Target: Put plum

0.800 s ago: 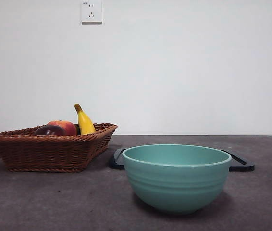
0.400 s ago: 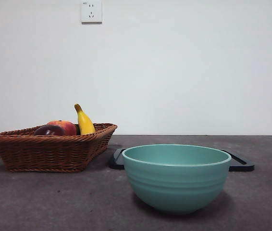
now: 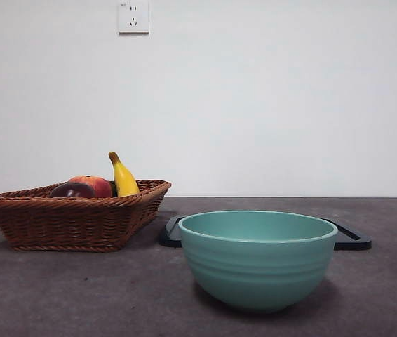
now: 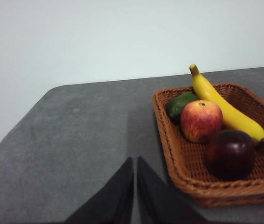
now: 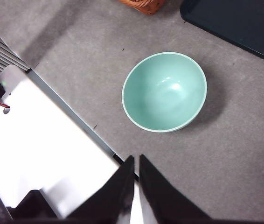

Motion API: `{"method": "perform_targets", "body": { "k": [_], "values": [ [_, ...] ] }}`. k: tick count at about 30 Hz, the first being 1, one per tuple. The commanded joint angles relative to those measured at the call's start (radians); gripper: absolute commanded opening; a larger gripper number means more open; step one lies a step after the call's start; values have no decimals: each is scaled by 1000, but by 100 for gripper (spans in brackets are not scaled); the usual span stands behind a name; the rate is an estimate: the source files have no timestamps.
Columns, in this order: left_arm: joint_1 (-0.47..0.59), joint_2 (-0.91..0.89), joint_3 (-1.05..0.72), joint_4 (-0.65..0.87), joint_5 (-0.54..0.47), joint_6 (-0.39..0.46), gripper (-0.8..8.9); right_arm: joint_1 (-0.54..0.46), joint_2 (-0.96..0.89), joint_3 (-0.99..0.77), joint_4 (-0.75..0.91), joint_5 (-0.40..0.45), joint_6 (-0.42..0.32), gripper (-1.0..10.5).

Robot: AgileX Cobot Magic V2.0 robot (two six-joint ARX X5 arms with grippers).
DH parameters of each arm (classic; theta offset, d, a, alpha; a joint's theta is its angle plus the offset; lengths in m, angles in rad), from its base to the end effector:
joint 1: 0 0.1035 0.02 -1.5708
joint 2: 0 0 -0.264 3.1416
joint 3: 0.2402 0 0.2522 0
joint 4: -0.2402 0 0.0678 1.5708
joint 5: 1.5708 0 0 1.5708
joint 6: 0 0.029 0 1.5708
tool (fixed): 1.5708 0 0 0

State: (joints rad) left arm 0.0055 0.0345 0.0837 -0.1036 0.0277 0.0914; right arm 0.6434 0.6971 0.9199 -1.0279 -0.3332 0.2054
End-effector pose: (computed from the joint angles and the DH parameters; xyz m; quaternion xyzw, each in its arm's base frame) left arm 0.0945 -0.0003 0.1793 0.0452 0.0267 -0.0123 0.9985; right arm 0.0817 0.0731 0.3170 0.0231 0.4293 0.3897 0.8145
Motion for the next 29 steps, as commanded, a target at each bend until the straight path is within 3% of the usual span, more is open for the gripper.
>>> {"method": "perform_targets", "body": {
  "k": [1,14,29],
  "values": [
    [2,-25,-25,13,-4,-8,9,8,6,18,10,0,-11,5],
    [2,-32,-72,-87,-6,-25,9,8,6,18,10,0,-11,5],
    [2,-32,-72,-85,-5,-32,9,8,6,18,10,0,-11,5]
  ]
}}
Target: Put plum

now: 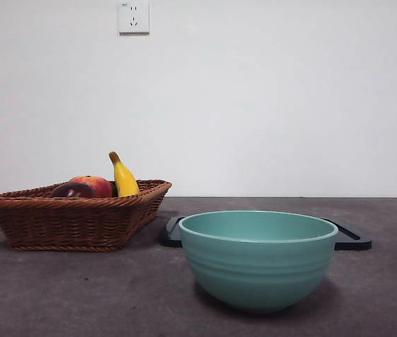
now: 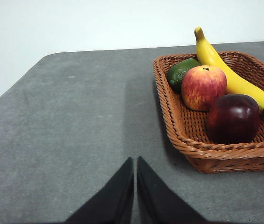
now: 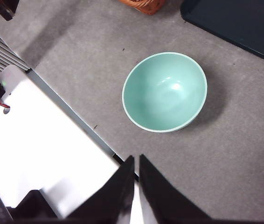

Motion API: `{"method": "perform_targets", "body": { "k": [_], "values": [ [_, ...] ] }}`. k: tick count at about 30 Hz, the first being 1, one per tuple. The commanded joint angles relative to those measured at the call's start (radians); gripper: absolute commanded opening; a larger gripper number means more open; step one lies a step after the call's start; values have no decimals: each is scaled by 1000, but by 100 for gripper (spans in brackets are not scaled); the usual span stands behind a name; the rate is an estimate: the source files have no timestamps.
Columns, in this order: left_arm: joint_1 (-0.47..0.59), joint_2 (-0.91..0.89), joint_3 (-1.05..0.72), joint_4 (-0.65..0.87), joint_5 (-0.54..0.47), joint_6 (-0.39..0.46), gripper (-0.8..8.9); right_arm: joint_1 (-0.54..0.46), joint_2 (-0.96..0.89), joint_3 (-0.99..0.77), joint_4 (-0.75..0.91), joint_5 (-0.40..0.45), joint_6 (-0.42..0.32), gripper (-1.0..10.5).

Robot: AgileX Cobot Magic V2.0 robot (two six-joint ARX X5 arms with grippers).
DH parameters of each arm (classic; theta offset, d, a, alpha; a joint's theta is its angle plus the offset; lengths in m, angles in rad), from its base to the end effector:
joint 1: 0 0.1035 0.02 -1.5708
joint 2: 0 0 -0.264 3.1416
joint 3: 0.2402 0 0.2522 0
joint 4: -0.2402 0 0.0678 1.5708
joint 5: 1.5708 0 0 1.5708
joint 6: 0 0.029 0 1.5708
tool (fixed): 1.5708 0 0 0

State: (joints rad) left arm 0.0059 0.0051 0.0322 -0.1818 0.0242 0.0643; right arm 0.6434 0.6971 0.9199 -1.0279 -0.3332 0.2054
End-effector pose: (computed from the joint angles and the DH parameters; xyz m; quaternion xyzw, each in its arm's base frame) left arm 0.0949 -0.0001 0.1565 0.0309 0.0769 -0.0116 0.9965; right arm 0.0817 0.0731 0.3170 0.0231 0.4293 0.3897 0.8145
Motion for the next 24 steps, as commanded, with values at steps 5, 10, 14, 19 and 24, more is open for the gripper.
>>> {"method": "perform_targets", "body": {
  "k": [5,10,14,19,24],
  "values": [
    [2,-2,-21,-6,-2,-5,9,8,6,18,10,0,-11,5],
    [2,-2,-21,-6,-2,-5,9,8,6,18,10,0,-11,5],
    [2,-2,-21,-6,-2,-5,9,8,6,18,10,0,-11,5],
    [1,-2,-21,-6,-2,-5,9,8,5,18,19,5,-13,5],
    [2,-2,-21,-6,-2,-5,9,-80,-23,12,113,51,-107,5]
  ]
}}
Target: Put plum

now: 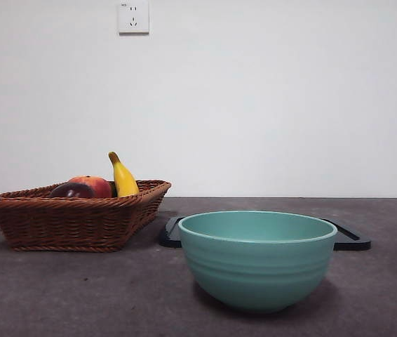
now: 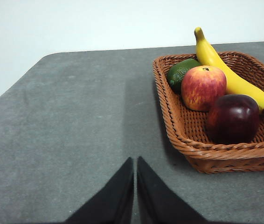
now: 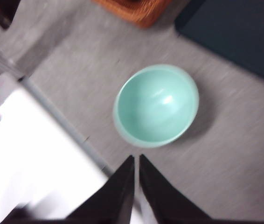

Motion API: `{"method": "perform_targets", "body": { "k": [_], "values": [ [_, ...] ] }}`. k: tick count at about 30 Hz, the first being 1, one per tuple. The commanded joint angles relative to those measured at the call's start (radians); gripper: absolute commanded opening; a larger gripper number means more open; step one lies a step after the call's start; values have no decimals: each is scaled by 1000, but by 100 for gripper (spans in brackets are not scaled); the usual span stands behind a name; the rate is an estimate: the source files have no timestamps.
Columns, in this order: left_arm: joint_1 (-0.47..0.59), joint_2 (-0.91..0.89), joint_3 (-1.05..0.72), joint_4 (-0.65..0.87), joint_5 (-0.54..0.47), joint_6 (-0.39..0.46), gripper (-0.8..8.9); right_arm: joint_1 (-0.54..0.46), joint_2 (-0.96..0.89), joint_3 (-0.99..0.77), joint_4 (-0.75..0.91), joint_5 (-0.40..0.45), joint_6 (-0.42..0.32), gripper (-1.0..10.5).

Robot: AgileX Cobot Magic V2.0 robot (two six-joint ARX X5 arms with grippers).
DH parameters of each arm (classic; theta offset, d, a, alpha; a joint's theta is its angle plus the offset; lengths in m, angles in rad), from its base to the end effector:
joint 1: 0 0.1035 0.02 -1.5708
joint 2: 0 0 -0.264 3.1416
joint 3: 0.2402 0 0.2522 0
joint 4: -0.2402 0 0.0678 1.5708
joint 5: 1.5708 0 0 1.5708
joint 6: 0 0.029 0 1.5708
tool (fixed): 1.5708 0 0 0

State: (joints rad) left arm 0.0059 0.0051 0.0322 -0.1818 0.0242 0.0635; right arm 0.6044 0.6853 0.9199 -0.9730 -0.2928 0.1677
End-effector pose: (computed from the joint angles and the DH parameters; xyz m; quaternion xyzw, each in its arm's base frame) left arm 0.0949 -0.0001 0.1565 0.0305 0.0769 -0.0116 0.9965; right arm 0.0862 0.0697 0.3216 0.0146 0.3891 0.3732 0.8421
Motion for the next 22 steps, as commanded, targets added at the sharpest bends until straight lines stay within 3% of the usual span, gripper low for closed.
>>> {"method": "perform_targets", "body": {
  "k": [1,6,12,16,22],
  "values": [
    [1,-2,-21,-6,-2,-4,9,-80,-23,5,102,5,-85,5],
    [1,-2,-21,-6,-2,-4,9,-303,-111,-61,292,6,-104,5],
    [1,-2,-21,-6,-2,-4,9,-505,-247,-227,468,13,-192,5],
    [1,-2,-21,-6,-2,-4,9,-580,-357,-390,633,17,-210,5],
    [1,-2,-21,-6,-2,-4,9,-612,-503,-608,849,41,-208,5]
  ]
}}
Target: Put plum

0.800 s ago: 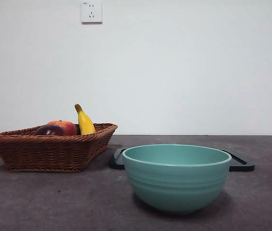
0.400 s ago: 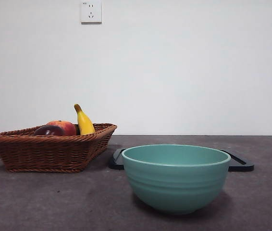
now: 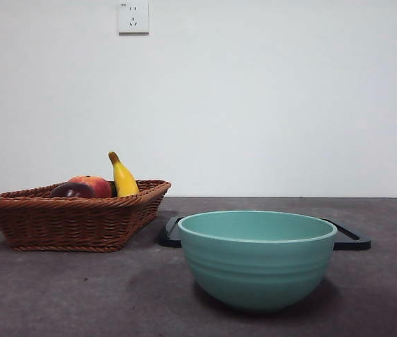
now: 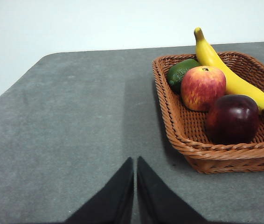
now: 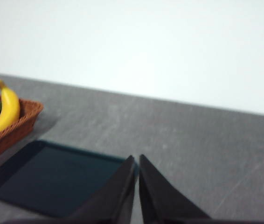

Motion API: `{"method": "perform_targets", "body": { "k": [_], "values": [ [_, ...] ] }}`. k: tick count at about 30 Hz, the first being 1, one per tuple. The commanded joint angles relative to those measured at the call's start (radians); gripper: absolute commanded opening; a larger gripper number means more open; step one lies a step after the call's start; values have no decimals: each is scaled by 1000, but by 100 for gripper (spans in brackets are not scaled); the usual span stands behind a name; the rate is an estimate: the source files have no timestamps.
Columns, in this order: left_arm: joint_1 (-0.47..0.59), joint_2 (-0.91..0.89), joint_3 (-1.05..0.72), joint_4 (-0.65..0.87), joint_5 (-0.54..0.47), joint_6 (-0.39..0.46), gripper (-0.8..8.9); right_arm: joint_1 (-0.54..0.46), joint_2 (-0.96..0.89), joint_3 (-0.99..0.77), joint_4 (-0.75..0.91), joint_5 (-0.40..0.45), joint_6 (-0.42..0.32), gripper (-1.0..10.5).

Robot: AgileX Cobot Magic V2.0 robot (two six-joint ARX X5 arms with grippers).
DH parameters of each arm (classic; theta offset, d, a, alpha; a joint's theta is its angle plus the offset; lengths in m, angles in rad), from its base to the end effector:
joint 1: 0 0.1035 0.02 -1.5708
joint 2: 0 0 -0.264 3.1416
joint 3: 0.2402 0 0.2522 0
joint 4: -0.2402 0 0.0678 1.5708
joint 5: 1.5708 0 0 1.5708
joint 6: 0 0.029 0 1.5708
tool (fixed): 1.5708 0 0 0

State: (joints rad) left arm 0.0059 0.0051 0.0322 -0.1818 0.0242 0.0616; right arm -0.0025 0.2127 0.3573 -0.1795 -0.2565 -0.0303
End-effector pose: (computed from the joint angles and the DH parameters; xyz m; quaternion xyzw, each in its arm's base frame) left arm 0.0949 -0.0001 0.1565 0.0295 0.0769 -0.0115 0.9965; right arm 0.0915 0.0071 0.2506 -0.0128 0.0154 0.1269 0.9917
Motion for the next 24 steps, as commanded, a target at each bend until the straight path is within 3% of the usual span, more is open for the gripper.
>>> {"method": "perform_targets", "body": {
  "k": [1,8,17,24],
  "values": [
    [1,-2,-21,-6,-2,-2,9,-6,-49,-71,75,13,-10,5],
    [1,-2,-21,-6,-2,-2,9,-7,-153,-219,118,130,26,6],
    [1,-2,-21,-6,-2,-2,9,-7,-209,-346,150,130,85,5],
    [1,-2,-21,-6,-2,-2,9,-7,-209,-347,67,138,82,5]
  ]
}}
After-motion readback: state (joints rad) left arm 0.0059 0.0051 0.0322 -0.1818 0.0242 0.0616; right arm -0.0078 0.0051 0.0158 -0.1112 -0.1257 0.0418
